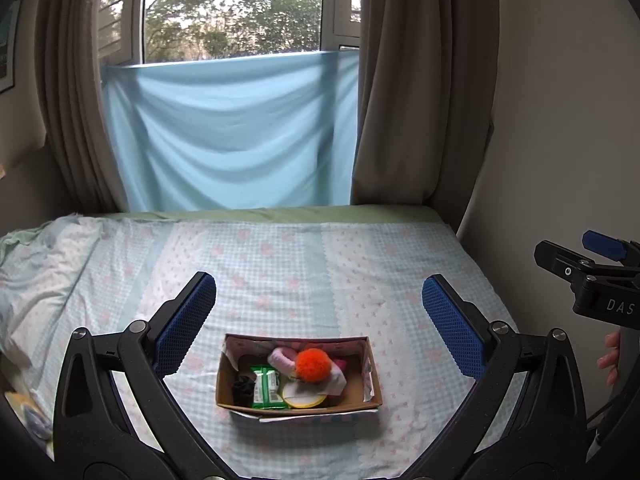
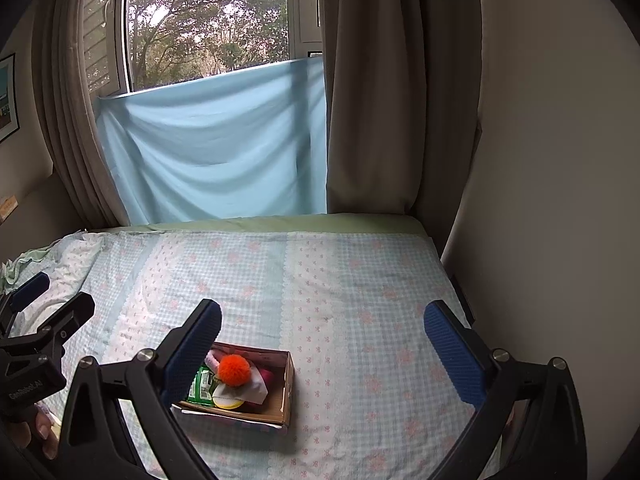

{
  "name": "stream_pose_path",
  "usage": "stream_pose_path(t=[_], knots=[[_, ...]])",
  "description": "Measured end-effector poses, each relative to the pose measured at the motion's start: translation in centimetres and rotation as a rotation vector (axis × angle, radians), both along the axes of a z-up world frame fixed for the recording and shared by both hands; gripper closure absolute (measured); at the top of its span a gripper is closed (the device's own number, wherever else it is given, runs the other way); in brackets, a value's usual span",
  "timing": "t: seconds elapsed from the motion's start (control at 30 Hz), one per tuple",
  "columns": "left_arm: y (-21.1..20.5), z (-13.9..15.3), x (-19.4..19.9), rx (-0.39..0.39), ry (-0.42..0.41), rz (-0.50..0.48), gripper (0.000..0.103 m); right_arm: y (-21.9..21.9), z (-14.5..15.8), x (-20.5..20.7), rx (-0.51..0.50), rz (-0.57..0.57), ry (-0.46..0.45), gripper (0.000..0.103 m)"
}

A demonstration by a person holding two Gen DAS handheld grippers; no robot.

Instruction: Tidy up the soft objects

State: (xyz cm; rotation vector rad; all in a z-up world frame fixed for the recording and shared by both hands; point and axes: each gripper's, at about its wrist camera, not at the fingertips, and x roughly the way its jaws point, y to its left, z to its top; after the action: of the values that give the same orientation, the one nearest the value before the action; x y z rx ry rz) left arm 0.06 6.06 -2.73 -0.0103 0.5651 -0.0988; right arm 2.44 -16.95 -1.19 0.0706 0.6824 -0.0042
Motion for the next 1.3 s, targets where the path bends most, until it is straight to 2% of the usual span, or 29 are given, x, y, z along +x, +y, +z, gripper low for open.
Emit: stream_pose_path(t=[0.77,0.9,1.1,1.3], knots=[[0.0,-0.2,-0.2,-0.003,-0.015,0.011,0.000,-0.2,0.2,-0.3,-0.013,-0.028,-0.010,0.002],[0.1,-0.1,-0.7,-0.008,-0.045,0.010,0.000,-0.1,0.1,-0.3,-0.015,-0.029,-0.010,0.002],[0.0,0.2,-1.1,0.032,-0.085,0.042,0.000,-0.1,0.0,-0.2,-0.013,-0.032,-0.007,0.002],[0.8,-1.0,-0.8,-0.016,-0.034,0.041,0.000,0.4,-0.8,0.2,-0.003,-0.027,0.017,0.002]])
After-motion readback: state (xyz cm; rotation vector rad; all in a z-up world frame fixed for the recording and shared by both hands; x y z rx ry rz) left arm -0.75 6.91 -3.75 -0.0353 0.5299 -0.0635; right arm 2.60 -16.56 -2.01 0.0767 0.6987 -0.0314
